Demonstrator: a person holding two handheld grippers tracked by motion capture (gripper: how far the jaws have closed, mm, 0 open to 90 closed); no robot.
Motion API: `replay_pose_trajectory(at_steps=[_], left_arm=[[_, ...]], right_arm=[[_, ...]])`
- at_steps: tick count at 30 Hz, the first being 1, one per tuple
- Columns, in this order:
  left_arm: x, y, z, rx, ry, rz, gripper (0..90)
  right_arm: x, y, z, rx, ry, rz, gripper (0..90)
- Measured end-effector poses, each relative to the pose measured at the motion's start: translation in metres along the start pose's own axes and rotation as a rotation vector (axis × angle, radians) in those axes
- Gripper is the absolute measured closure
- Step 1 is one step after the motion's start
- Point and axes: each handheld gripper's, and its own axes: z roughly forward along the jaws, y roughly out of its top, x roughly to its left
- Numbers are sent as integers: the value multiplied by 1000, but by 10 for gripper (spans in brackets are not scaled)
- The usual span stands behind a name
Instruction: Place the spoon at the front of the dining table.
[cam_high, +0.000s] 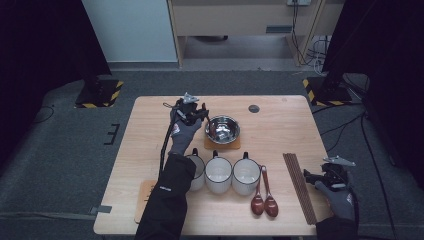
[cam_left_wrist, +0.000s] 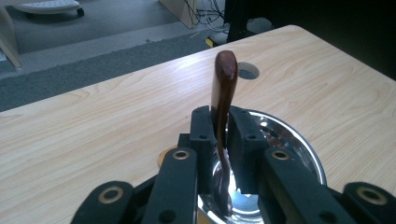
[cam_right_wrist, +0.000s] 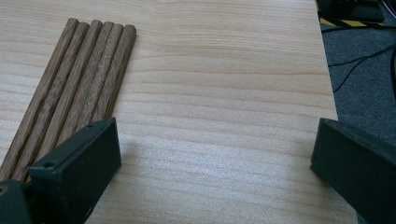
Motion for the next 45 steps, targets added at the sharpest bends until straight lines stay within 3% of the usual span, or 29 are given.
replay_pose_trajectory(at_steps=[26,45], left_arm=[[18,-26,-14,43,47,21,662],[25,-48,-10,85,32,25,574]], right_arm=[[0,0,0,0,-1,1,14],[0,0,0,0,-1,1,14]])
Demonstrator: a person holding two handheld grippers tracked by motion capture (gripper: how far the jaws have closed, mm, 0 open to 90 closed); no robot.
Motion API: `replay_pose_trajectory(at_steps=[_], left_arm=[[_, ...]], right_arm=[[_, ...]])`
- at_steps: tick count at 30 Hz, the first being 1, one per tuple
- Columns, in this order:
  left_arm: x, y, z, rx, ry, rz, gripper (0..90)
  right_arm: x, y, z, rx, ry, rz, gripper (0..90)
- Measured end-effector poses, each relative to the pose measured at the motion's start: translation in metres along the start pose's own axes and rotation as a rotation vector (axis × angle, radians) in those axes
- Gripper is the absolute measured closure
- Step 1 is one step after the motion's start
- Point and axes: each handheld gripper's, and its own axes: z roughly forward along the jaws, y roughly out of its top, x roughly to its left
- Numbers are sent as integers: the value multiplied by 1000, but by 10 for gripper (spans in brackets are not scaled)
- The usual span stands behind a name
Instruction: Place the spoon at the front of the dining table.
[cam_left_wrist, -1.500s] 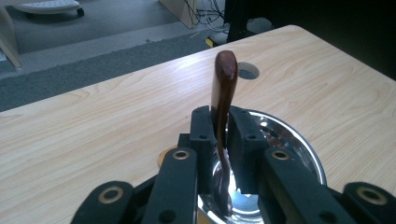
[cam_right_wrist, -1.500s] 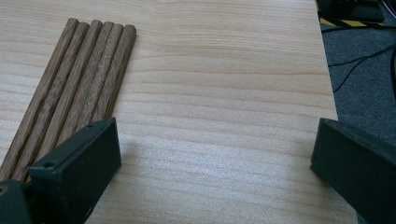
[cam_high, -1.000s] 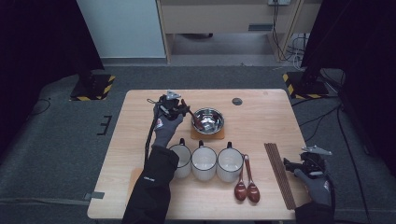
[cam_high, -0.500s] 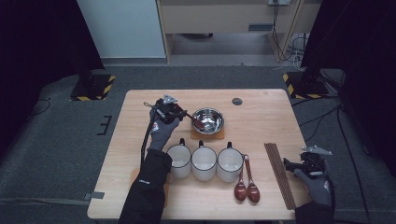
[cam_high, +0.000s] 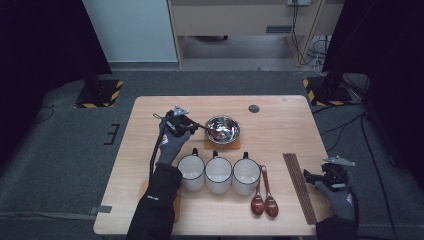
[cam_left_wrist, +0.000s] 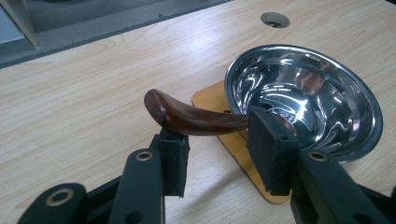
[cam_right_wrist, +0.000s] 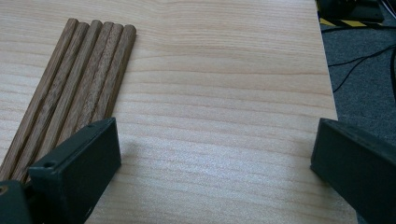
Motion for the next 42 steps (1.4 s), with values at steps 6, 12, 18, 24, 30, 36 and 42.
replay_pose_trajectory(at_steps=[6,12,18,24,30,36,42], left_arm=[[1,-10,3,24,-9,-5,552],[4,-21,4,39,-16,-16,545],[5,-30,-3,33,-20,-16,517],[11,-37,-24,7,16,-43,443],[13,-46,-47,-29,47,-68,393],[18,-66,-74,-50,115,-89,305],[25,-95,-96,-43,166,-131,274]], right_arm=[[0,0,0,0,0,0,14],[0,0,0,0,0,-1,14],[0,0,0,0,0,0,15],[0,0,0,-1,-3,1,17],[0,0,0,-3,-5,0,22],[0,0,-1,-11,-12,6,52],[1,0,-3,-14,-19,-4,88]])
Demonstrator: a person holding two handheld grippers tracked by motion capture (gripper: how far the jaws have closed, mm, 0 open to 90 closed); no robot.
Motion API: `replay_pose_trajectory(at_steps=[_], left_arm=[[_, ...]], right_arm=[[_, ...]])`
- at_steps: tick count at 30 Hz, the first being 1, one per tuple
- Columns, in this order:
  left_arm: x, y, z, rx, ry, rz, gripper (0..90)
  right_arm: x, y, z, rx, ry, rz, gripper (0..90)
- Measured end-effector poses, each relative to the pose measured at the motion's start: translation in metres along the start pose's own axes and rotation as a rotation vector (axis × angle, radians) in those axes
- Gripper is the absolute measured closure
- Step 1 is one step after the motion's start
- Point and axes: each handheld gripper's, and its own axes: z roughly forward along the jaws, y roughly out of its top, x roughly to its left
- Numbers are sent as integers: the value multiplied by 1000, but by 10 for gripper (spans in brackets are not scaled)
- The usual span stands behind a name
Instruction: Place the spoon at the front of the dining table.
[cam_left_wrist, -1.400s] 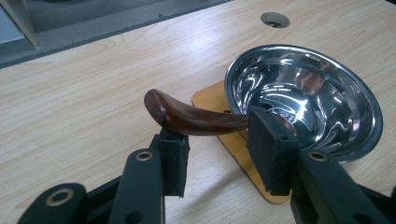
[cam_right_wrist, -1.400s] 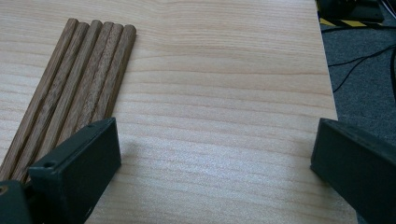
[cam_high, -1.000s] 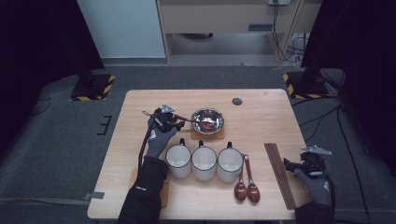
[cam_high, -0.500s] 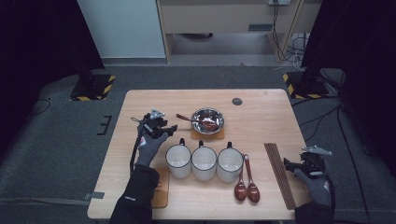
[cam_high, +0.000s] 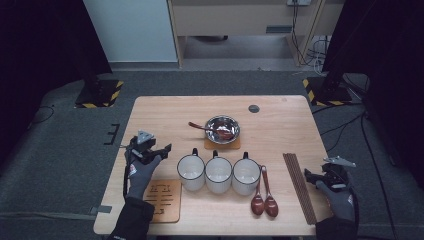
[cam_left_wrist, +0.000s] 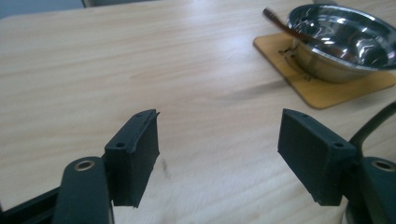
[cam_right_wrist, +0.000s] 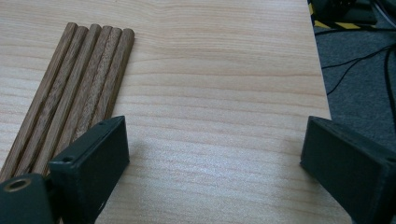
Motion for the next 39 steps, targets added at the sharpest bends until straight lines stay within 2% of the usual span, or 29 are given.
replay_pose_trajectory(at_steps=[2,7,10,16,26,32,39], left_arm=[[4,-9,-5,10,25,-2,270],[14,-28,-12,34,49,-19,270],[22,-41,-14,45,54,-50,270],[31,-49,-14,63,61,-71,246],[31,-55,-7,99,77,-32,221],[34,-62,-1,119,83,-25,216],[32,-63,1,134,101,0,186]], right_arm=[[1,0,-1,-3,-6,-7,105],[3,1,-2,-11,-12,-23,126],[5,2,-5,-21,-9,-21,131],[8,6,-11,-54,12,-19,134],[16,14,-19,-98,42,-24,142],[23,20,-25,-121,59,-32,145],[34,30,-35,-166,101,-44,155]])
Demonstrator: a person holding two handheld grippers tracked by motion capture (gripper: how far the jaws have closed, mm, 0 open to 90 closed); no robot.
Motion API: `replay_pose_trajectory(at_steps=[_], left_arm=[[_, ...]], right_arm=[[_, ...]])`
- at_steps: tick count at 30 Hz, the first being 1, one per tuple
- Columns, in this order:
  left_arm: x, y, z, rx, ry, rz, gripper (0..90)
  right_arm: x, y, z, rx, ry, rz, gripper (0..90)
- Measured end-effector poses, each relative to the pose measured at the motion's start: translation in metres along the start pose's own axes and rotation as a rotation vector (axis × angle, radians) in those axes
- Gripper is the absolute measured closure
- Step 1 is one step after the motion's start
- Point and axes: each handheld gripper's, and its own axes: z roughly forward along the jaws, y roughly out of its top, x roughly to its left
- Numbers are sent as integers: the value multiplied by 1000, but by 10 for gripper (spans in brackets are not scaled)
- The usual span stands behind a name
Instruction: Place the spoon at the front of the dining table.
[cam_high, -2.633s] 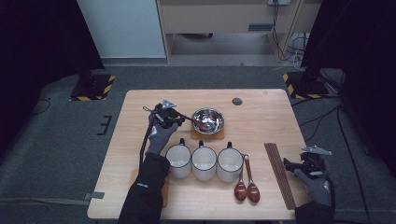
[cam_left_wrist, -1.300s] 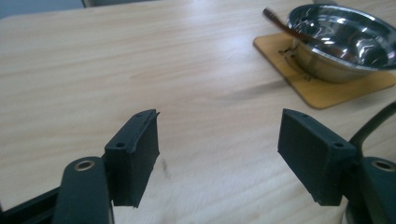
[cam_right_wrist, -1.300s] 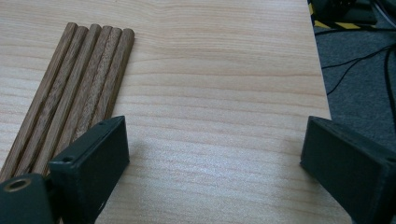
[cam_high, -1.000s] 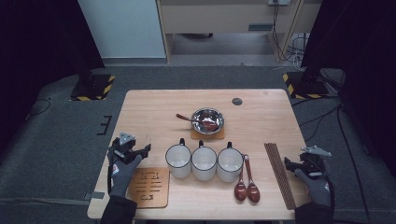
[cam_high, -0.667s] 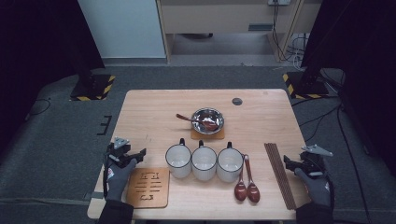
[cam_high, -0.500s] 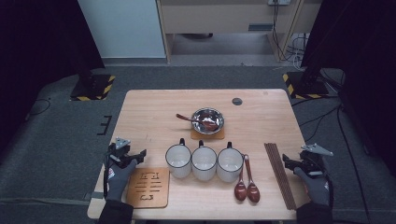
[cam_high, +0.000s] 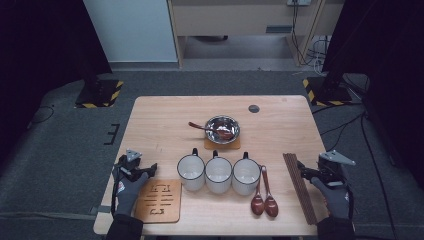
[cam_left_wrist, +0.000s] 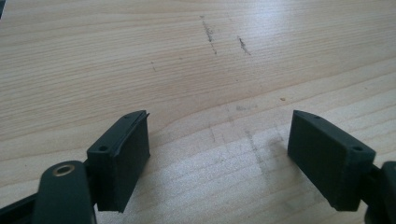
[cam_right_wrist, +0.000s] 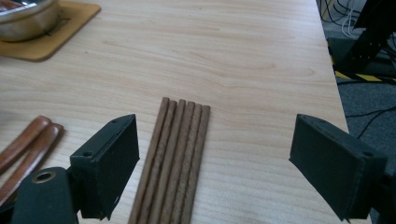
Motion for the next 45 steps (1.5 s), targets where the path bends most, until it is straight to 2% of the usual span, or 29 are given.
replay_pose_trajectory(at_steps=[11,20,23,30,33,36,41,44,45], left_arm=[[0,0,1,18,23,-22,92],[0,0,2,29,37,-36,51],[0,0,2,31,41,-40,34],[0,0,2,37,50,-50,16],[0,0,2,38,51,-51,16],[0,0,2,38,53,-53,15],[0,0,2,38,53,-53,15],[0,0,2,38,54,-54,15],[0,0,2,38,54,-54,15]], right_arm=[[11,17,-4,-37,31,-13,192],[24,40,-4,-56,23,-28,232],[28,50,-2,-71,10,-44,256],[37,68,0,-86,17,-84,324],[43,77,2,-75,25,-89,320],[49,86,4,-65,67,-80,335],[58,97,10,-59,83,-85,327],[59,105,14,-77,113,-40,306],[59,105,14,-77,113,-40,306]])
